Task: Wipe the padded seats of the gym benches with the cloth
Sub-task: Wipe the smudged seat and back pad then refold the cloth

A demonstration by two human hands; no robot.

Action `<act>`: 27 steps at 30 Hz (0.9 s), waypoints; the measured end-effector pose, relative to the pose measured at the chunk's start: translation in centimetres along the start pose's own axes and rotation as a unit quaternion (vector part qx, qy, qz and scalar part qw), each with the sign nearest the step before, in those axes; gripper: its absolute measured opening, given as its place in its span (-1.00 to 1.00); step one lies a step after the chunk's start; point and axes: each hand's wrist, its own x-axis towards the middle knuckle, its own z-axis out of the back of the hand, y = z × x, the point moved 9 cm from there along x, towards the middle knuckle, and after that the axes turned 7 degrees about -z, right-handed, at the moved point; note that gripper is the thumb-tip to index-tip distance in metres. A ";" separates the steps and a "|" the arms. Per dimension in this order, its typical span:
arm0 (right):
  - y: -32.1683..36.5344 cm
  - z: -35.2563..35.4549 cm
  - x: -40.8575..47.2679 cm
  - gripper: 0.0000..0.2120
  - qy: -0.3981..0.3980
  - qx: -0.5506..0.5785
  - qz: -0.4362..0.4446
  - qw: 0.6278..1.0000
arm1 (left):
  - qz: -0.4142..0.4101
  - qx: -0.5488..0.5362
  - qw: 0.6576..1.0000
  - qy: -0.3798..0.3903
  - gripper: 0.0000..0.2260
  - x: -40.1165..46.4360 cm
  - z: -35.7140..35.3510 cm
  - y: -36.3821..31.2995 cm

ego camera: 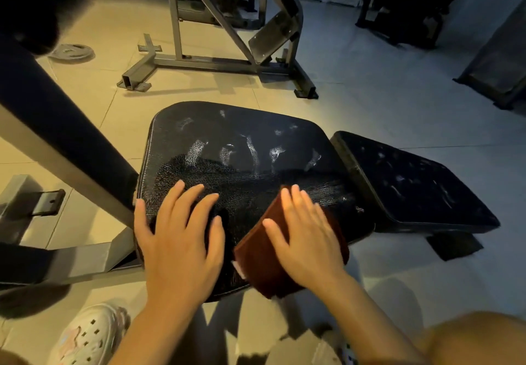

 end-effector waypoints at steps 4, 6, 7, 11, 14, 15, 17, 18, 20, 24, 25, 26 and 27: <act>-7.1 0.9 3.5 -0.31 0.017 -0.015 -0.098 0.995 | 0.020 0.008 1.000 -0.002 -0.68 0.4 -0.3 0.2; -9.7 0.9 6.0 -0.31 0.028 -0.005 -0.121 0.992 | 0.021 0.008 1.000 -0.009 -0.69 0.4 -0.3 0.3; -10.4 0.9 7.1 -0.31 0.030 -0.001 -0.127 0.991 | 0.017 0.007 1.000 -0.014 -0.68 0.4 -0.2 0.3; -9.5 1.1 7.4 -0.34 0.013 -0.007 -0.128 0.992 | -0.002 0.007 1.000 -0.025 -0.66 0.2 0.0 0.2; -4.5 0.5 4.5 -0.33 0.010 -0.012 -0.069 0.998 | -0.004 0.012 1.000 -0.019 -0.65 0.1 0.0 -0.1; -2.2 0.1 3.6 -0.31 0.007 -0.009 -0.041 0.999 | -0.007 0.012 1.000 -0.019 -0.65 0.0 0.0 -0.3; 2.1 -0.5 2.2 -0.20 0.003 0.006 0.011 1.000 | -0.012 0.006 1.000 -0.020 -0.64 0.0 0.1 -0.3; 3.7 -0.9 1.8 -0.16 0.006 0.011 0.034 0.999 | -0.011 0.002 1.000 -0.020 -0.63 0.0 0.1 -0.3; 5.3 -1.4 1.3 -0.14 0.010 0.014 0.065 0.998 | -0.007 -0.004 1.000 -0.020 -0.63 -0.1 0.1 -0.1; 3.0 -0.4 0.1 -0.15 -0.013 0.023 0.023 0.999 | -0.002 -0.008 1.000 -0.030 -0.63 -0.1 0.3 0.0; 1.7 -0.3 -0.5 -0.15 -0.017 0.023 -0.010 1.000 | 0.003 -0.011 0.999 -0.034 -0.62 -0.1 0.4 0.1; 0.4 -0.2 -1.0 -0.16 -0.019 0.023 -0.044 0.999 | 0.008 -0.015 0.999 -0.037 -0.61 -0.1 0.5 0.1; -0.9 -0.1 -1.5 -0.17 -0.020 0.023 -0.072 0.997 | 0.013 -0.020 0.999 -0.038 -0.60 0.0 0.5 0.1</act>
